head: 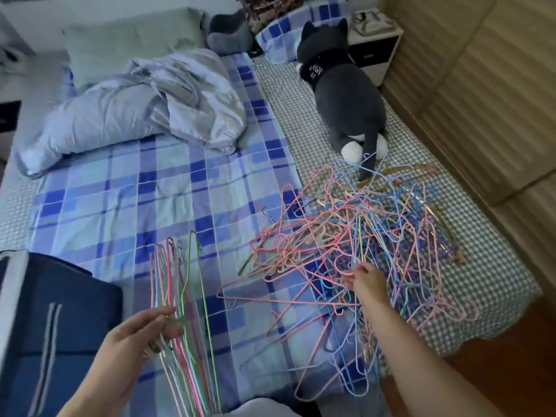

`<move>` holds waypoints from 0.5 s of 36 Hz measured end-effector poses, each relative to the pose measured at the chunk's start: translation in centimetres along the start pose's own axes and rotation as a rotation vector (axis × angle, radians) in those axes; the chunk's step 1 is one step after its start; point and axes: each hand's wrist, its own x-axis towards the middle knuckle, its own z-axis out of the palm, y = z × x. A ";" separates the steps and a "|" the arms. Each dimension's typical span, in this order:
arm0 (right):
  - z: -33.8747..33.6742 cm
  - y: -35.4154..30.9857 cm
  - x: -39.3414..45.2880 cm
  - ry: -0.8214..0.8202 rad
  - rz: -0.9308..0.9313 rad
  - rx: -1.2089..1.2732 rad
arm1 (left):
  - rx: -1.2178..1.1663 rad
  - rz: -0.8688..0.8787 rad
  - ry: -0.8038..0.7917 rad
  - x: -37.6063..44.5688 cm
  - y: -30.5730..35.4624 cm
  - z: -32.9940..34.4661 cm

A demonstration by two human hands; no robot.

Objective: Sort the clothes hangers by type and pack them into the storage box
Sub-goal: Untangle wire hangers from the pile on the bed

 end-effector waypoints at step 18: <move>13.6 -6.5 -23.8 -0.529 -0.815 -0.495 | -0.082 0.110 -0.059 -0.5 2.4 3.2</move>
